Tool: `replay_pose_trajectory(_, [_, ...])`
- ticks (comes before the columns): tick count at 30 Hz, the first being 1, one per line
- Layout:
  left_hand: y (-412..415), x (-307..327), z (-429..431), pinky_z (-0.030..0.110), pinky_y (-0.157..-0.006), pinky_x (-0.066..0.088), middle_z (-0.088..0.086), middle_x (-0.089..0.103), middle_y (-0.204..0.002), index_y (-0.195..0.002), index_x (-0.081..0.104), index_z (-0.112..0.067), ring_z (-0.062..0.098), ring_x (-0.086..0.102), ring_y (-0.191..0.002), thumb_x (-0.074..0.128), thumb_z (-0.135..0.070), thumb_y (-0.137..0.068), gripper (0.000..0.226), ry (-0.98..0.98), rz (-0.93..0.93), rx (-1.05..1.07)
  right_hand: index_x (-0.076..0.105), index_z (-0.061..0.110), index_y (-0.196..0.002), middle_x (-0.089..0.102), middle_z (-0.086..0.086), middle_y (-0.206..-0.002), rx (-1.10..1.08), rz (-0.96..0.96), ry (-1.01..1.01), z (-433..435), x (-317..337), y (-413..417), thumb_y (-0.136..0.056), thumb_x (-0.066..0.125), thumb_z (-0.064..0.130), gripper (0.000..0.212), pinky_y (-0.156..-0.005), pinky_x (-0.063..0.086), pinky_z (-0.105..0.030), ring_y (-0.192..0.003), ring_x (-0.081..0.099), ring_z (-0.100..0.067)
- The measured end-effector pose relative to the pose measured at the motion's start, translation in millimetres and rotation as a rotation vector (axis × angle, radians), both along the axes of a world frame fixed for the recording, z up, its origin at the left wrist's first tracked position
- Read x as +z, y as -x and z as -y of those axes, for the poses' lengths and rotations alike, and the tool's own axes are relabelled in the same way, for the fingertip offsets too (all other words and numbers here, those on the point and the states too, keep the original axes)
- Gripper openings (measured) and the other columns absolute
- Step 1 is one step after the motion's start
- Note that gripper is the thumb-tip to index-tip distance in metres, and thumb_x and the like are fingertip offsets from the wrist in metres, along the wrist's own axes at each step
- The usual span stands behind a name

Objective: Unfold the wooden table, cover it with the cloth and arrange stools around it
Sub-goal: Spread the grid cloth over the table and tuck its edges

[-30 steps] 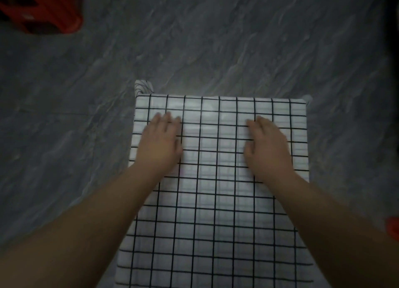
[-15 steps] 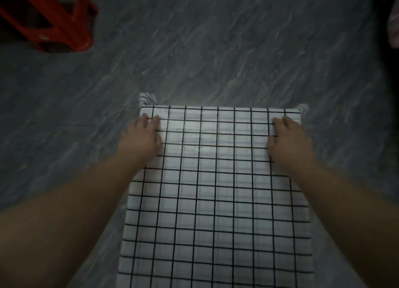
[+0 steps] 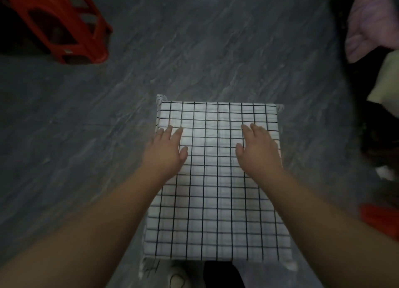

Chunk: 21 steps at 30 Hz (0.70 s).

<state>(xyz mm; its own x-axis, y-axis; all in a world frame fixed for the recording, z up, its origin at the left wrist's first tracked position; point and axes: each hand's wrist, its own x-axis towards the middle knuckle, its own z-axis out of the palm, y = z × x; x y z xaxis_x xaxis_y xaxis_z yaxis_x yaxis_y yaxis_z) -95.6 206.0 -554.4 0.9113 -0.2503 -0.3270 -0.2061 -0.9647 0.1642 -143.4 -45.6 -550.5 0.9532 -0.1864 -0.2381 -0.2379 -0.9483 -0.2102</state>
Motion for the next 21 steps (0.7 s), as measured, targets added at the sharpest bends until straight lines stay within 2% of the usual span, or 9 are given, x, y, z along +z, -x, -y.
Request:
replay_pose_trajectory(5, [87, 111, -35, 0.049, -0.117, 0.026, 0.011, 0.031, -0.158, -0.154, 0.027, -0.021, 0.033, 0.029, -0.144, 0.035, -0.050, -0.099, 0.063, 0.099, 0.012, 0.084, 0.030, 0.019, -0.153, 0.030, -0.010, -0.159, 0.020, 0.036, -0.044, -50, 115, 82, -0.098, 0.044, 0.041, 0.061, -0.118, 0.026, -0.049, -0.147, 0.024, -0.028])
replay_pose_trajectory(9, [170, 187, -71, 0.051, -0.116, 0.028, 0.013, 0.036, -0.155, -0.151, 0.030, -0.018, 0.034, 0.031, -0.142, 0.039, -0.050, -0.097, 0.063, 0.145, -0.013, 0.142, 0.034, 0.018, -0.151, 0.034, -0.010, -0.157, 0.011, 0.096, -0.098, -83, 196, 152, -0.096, 0.044, 0.041, 0.060, -0.118, 0.025, -0.050, -0.147, 0.025, -0.030])
replay_pose_trajectory(13, [242, 251, -103, 0.047, -0.116, 0.027, 0.017, 0.043, -0.149, -0.149, 0.036, -0.010, 0.035, 0.036, -0.137, 0.045, -0.044, -0.099, 0.061, 0.170, 0.026, 0.225, 0.033, 0.020, -0.152, 0.032, -0.008, -0.158, 0.015, 0.126, -0.133, -115, 265, 216, -0.095, 0.036, 0.047, 0.063, -0.120, 0.021, -0.049, -0.148, 0.022, -0.028])
replay_pose_trajectory(18, [302, 316, -126, 0.051, -0.116, 0.028, 0.016, 0.041, -0.150, -0.147, 0.038, -0.014, 0.037, 0.033, -0.140, 0.025, -0.059, -0.091, 0.073, 0.144, 0.118, 0.232, 0.033, 0.024, -0.152, 0.030, -0.004, -0.159, 0.150, 0.163, -0.168, -142, 325, 263, -0.096, 0.040, 0.047, 0.061, -0.119, 0.024, -0.051, -0.149, 0.021, -0.026])
replay_pose_trajectory(21, [313, 344, -134, 0.053, -0.116, 0.027, 0.015, 0.036, -0.155, -0.149, 0.036, -0.016, 0.036, 0.028, -0.144, 0.028, -0.058, -0.091, 0.072, 0.120, 0.189, 0.289, 0.027, 0.026, -0.154, 0.024, -0.003, -0.162, 0.267, 0.133, -0.132, -141, 342, 270, -0.098, 0.041, 0.047, 0.062, -0.121, 0.020, -0.049, -0.151, 0.016, -0.024])
